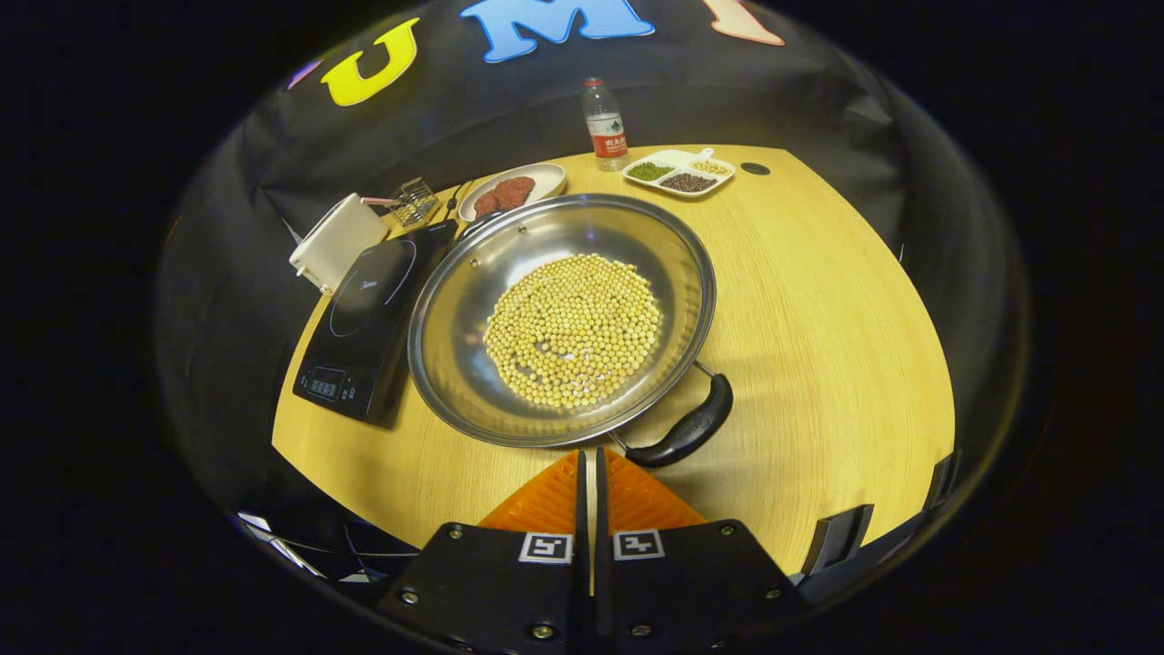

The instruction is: First push the handle of the pot to place it horizontally, then grasp the pot with both hands and set it on the induction cooktop.

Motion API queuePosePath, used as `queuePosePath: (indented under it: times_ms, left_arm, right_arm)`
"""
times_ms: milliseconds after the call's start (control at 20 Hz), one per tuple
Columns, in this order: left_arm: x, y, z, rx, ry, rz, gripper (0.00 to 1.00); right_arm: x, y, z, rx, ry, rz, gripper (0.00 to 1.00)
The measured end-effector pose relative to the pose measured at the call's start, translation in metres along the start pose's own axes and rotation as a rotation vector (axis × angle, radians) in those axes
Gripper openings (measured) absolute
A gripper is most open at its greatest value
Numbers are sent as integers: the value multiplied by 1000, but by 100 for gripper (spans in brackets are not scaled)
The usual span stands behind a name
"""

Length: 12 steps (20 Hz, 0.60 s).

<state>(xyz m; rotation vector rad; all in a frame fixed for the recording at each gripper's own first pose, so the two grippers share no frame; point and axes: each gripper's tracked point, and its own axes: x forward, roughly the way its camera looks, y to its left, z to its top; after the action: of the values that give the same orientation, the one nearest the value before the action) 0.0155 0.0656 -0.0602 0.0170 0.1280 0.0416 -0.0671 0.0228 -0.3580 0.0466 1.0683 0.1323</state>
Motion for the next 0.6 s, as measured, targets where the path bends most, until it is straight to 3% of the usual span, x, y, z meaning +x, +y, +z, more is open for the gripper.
queuePosePath:
  times_ms: [600]
  left_arm:
    - [8, 17, -15, -7, 32, -35, 95]
  right_arm:
    - [19, -15, 0, 48, 11, -105, 1]
